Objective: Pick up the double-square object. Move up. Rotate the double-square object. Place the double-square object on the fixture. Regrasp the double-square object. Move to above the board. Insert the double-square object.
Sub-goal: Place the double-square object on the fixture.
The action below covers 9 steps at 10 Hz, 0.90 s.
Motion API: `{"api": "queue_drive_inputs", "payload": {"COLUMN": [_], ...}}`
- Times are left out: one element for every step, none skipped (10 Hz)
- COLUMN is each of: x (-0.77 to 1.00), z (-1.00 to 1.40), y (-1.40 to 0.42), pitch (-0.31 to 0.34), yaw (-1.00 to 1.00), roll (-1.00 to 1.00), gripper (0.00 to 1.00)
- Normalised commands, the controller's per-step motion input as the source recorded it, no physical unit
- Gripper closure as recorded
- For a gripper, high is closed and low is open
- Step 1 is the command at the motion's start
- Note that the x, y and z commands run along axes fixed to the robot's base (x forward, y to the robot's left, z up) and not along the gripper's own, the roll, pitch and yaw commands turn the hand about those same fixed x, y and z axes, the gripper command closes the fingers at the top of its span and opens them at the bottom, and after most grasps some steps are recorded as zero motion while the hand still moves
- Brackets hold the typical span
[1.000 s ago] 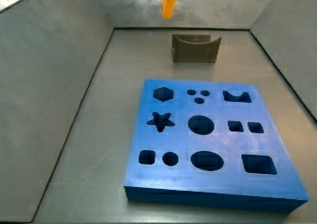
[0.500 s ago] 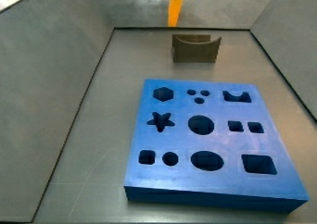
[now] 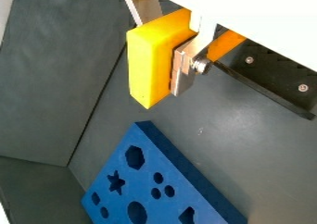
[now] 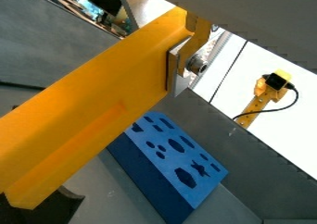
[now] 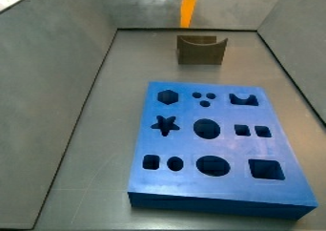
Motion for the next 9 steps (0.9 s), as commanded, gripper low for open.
{"api": "queue_drive_inputs", "payload": {"x": [0.61, 0.56, 0.52, 0.47, 0.31, 0.31, 0.33, 0.34, 0.36], "z": [-0.03, -0.03, -0.03, -0.03, -1.0, -1.0, -1.0, -1.0, -1.0], "y": [0.04, 0.03, 0.03, 0.03, 0.12, 0.12, 0.11, 0.1, 0.1], "pitch": [-0.002, 0.01, 0.024, 0.04, 0.131, 0.128, 0.116, 0.112, 0.098], "yaw": [-0.05, -0.04, -0.04, -0.04, 0.0, -0.01, -0.05, -0.08, -0.11], "roll": [-0.16, -0.16, -0.15, -0.15, -0.16, -0.16, -0.16, -0.15, -0.14], "gripper": [1.0, 1.0, 1.0, 1.0, 1.0, 1.0, 1.0, 1.0, 1.0]}}
